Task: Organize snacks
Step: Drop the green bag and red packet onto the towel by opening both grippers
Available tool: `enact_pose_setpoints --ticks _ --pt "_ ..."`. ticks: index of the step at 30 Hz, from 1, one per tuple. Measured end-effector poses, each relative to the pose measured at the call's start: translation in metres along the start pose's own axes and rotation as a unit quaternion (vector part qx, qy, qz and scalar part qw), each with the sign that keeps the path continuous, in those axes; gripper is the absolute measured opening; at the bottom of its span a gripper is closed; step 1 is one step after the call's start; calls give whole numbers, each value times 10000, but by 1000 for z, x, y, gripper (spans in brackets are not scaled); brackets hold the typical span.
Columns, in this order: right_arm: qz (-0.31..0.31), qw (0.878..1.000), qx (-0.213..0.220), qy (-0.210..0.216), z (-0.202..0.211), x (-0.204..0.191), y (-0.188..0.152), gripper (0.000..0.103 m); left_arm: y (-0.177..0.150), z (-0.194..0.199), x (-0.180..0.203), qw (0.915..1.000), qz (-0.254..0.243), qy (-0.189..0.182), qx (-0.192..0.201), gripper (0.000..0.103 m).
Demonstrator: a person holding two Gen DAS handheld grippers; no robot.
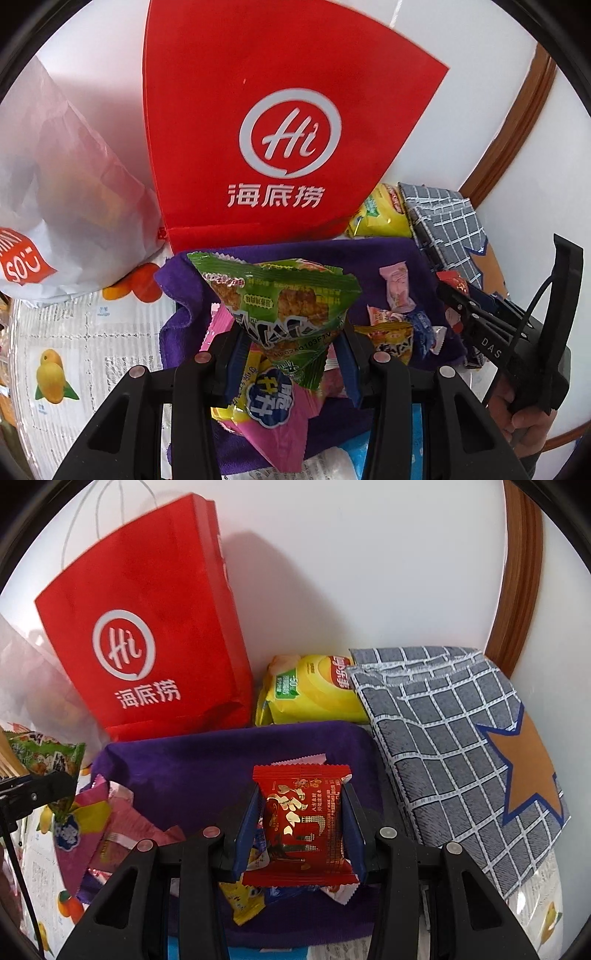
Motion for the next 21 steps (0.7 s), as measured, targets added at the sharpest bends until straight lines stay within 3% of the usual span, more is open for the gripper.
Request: enact_pose_setpoints --ticks 21 --pt "222 9986 -478 31 -32 -10 -13 43 -7 -28 -8 9991 146 149 -378 38"
Point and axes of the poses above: each gripper's, at about its wrist camera, not at the fingertips, and z roughly against the way its jaws point, x to its right, y to its top, the point moved 7 cm from there along -z, roughly the way its jaws point, and after that the axes turned 11 degrees about z, right-handed, at the moved point
